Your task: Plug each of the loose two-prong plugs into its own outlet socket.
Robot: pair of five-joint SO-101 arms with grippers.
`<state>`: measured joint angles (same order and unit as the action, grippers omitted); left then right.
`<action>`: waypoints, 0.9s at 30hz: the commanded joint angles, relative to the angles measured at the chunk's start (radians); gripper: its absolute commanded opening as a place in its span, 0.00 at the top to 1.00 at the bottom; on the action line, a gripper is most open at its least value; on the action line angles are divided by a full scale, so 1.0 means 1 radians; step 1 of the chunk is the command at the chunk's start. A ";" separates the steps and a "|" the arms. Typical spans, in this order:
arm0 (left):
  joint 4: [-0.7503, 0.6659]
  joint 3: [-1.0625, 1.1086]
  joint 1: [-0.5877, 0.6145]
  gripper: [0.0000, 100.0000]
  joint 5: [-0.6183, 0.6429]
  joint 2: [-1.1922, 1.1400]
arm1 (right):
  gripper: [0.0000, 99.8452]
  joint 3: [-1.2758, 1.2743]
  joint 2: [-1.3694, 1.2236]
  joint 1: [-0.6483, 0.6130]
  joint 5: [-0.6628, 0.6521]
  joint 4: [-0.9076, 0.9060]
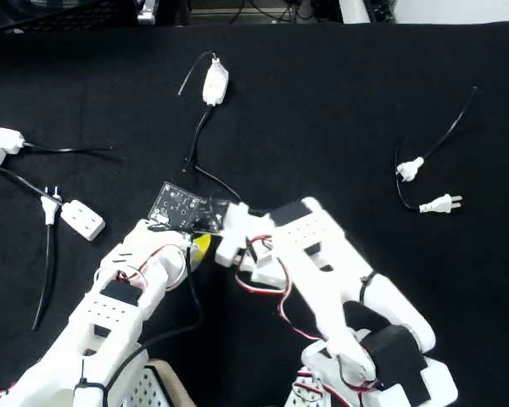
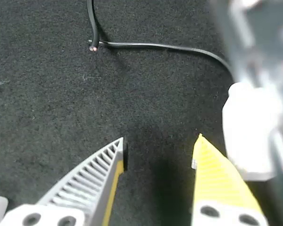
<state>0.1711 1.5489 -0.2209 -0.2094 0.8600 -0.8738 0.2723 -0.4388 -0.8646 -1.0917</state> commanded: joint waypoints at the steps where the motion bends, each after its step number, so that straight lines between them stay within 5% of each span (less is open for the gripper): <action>1: -0.011 -0.007 -0.013 0.76 -0.002 0.009 | 0.99 -0.001 0.035 0.018 -0.015 0.000; 7: 0.206 -0.124 -0.021 0.76 0.005 0.002 | 0.99 -0.002 0.035 -0.041 0.009 0.000; 10: 0.338 -0.173 -0.124 0.76 0.003 0.002 | 0.99 0.001 0.035 -0.040 0.012 0.000; 14: 0.353 -0.165 -0.226 0.76 0.037 0.009 | 0.99 0.005 0.035 -0.046 0.014 0.005; 27: 0.439 -0.217 -0.199 0.76 0.226 0.009 | 0.99 -0.002 0.035 -0.084 0.130 0.123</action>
<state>0.5792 1.4062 -0.3836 -0.0299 0.8615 -0.8907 0.2723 -0.4757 -0.7725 -1.0119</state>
